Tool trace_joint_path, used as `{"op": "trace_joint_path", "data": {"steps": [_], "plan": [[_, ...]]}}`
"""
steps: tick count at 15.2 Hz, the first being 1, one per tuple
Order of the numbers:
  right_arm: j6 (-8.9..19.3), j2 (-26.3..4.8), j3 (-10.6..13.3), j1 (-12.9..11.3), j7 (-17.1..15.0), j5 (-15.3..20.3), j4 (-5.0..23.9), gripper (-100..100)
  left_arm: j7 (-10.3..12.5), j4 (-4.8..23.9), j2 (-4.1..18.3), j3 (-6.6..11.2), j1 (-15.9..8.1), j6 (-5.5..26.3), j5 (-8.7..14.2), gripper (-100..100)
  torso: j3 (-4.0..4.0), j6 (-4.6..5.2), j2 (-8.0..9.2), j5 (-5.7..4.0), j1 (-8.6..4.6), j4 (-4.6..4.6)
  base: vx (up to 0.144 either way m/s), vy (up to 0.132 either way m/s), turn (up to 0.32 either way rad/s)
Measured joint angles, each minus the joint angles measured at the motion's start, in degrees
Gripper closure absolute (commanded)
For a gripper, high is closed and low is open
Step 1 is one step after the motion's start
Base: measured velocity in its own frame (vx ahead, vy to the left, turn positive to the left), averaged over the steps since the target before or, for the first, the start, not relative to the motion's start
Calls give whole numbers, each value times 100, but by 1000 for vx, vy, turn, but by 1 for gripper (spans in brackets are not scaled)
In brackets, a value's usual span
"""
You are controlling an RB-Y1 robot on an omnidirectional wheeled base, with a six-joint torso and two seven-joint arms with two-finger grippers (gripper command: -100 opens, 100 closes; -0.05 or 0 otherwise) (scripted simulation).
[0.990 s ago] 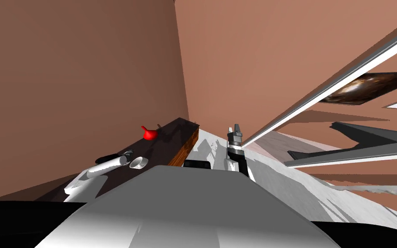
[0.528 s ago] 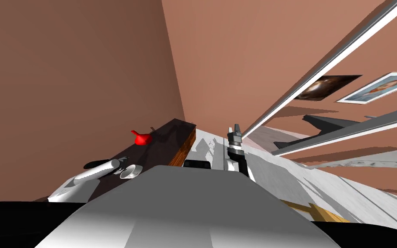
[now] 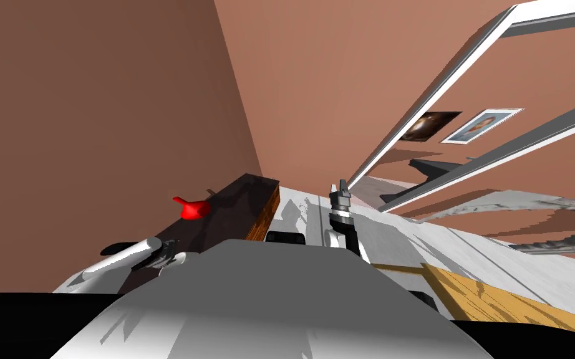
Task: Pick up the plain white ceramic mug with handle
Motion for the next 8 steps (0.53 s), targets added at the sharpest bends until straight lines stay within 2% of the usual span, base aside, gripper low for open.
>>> {"op": "trace_joint_path", "data": {"steps": [2,5,8], "plan": [[0,0,0,0,0,0,0,0,-45,177,33,135,71,221,138,-100,1,-3,2,0,5,0,-18,55,-112],[0,0,0,0,0,0,0,0,-58,374,89,245,80,517,241,-100,0,-1,0,0,-1,0,-17,39,-135],[0,0,0,0,0,0,0,0,-162,795,192,343,13,672,368,-100,-1,-2,-2,-1,-3,0,-20,45,-193]]}}
